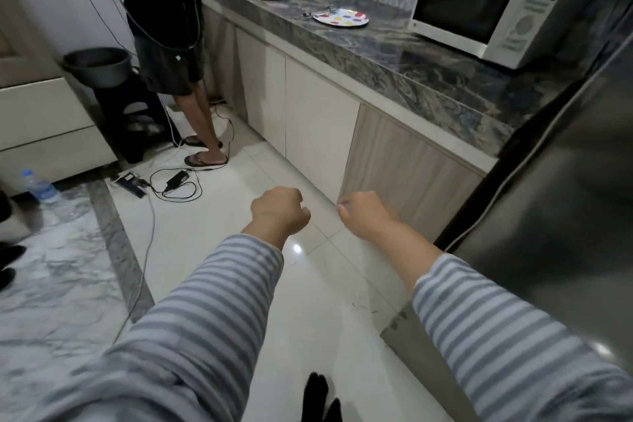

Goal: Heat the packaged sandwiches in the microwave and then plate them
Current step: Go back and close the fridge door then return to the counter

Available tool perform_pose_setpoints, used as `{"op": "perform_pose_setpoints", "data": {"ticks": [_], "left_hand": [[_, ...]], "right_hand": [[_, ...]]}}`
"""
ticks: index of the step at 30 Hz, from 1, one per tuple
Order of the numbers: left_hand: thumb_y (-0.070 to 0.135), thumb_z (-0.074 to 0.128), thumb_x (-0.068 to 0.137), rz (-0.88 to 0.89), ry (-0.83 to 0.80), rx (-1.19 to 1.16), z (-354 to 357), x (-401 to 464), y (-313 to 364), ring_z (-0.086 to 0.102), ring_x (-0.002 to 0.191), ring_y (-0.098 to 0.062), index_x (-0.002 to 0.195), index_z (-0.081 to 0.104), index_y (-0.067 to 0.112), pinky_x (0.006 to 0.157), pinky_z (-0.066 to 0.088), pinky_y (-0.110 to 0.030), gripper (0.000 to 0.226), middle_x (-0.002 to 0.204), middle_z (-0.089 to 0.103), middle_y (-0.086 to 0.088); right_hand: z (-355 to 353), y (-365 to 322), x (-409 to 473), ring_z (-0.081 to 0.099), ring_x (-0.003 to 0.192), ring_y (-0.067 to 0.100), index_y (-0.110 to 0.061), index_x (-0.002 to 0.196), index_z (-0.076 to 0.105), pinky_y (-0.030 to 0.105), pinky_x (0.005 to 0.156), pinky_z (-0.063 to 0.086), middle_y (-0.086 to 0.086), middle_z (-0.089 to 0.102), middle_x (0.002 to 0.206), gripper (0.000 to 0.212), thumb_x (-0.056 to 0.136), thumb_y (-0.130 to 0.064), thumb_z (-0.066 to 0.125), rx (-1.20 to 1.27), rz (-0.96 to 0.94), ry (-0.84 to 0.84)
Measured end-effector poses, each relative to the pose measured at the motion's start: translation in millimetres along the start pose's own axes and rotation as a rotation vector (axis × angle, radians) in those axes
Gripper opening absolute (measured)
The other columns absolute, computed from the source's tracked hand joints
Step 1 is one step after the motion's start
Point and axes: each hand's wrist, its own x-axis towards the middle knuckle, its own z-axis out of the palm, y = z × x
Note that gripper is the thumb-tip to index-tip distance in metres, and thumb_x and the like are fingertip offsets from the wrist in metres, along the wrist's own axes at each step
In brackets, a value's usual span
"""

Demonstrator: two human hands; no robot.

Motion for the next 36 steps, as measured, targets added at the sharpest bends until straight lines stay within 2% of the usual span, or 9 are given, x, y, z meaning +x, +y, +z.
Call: {"op": "perform_pose_setpoints", "data": {"ticks": [7, 18, 23, 28, 33, 36], "left_hand": [[0.033, 0.046, 0.092, 0.046, 0.028, 0.018, -37, 127, 11, 0.049, 0.123, -0.024, 0.127, 0.056, 0.025, 0.09, 0.04, -0.034, 0.037, 0.13, 0.056, -0.003], [0.035, 0.049, 0.09, 0.186, 0.014, 0.018, -80, 313, 54, 0.052, 0.122, -0.027, 0.127, 0.057, 0.026, 0.098, 0.043, -0.035, 0.039, 0.133, 0.056, -0.005], [0.035, 0.05, 0.09, 0.361, 0.019, 0.019, -102, 407, 93, 0.051, 0.123, -0.028, 0.126, 0.058, 0.023, 0.1, 0.044, -0.038, 0.039, 0.133, 0.056, -0.006], [0.037, 0.05, 0.089, 0.532, 0.02, 0.046, -129, 483, 143, 0.056, 0.118, -0.029, 0.121, 0.061, 0.021, 0.095, 0.048, -0.039, 0.037, 0.126, 0.061, -0.008], [0.038, 0.052, 0.087, 0.693, -0.005, 0.075, -148, 534, 204, 0.06, 0.108, -0.028, 0.113, 0.064, 0.022, 0.088, 0.051, -0.04, 0.033, 0.116, 0.064, -0.005], [0.039, 0.05, 0.088, 0.789, -0.005, 0.066, -148, 554, 245, 0.059, 0.111, -0.029, 0.117, 0.062, 0.024, 0.088, 0.051, -0.041, 0.034, 0.12, 0.063, -0.006]], "right_hand": [[-27, -5, 126, 0.061, 0.105, 0.027, -0.029, 0.113, 0.065, 0.034, 0.088, 0.051, 0.001, 0.065, 0.118, 0.029, 0.094, -0.036, 0.045, 0.092, 0.034, 0.03], [-88, 19, 290, 0.058, 0.114, 0.029, -0.029, 0.12, 0.063, 0.037, 0.091, 0.049, 0.007, 0.063, 0.124, 0.033, 0.094, -0.042, 0.048, 0.063, 0.153, 0.11], [-124, 37, 353, 0.059, 0.113, 0.029, -0.029, 0.118, 0.065, 0.035, 0.087, 0.047, 0.006, 0.064, 0.123, 0.031, 0.095, -0.039, 0.046, 0.052, 0.282, 0.213], [-164, 53, 398, 0.061, 0.11, 0.028, -0.029, 0.114, 0.066, 0.034, 0.084, 0.048, 0.004, 0.066, 0.12, 0.029, 0.094, -0.039, 0.048, 0.075, 0.415, 0.326], [-202, 83, 422, 0.062, 0.107, 0.025, -0.029, 0.114, 0.066, 0.034, 0.081, 0.049, 0.0, 0.068, 0.116, 0.029, 0.096, -0.039, 0.047, 0.059, 0.523, 0.443], [-223, 112, 432, 0.063, 0.1, 0.022, -0.028, 0.114, 0.066, 0.033, 0.074, 0.051, -0.002, 0.069, 0.111, 0.029, 0.098, -0.039, 0.044, 0.038, 0.594, 0.454]]}}
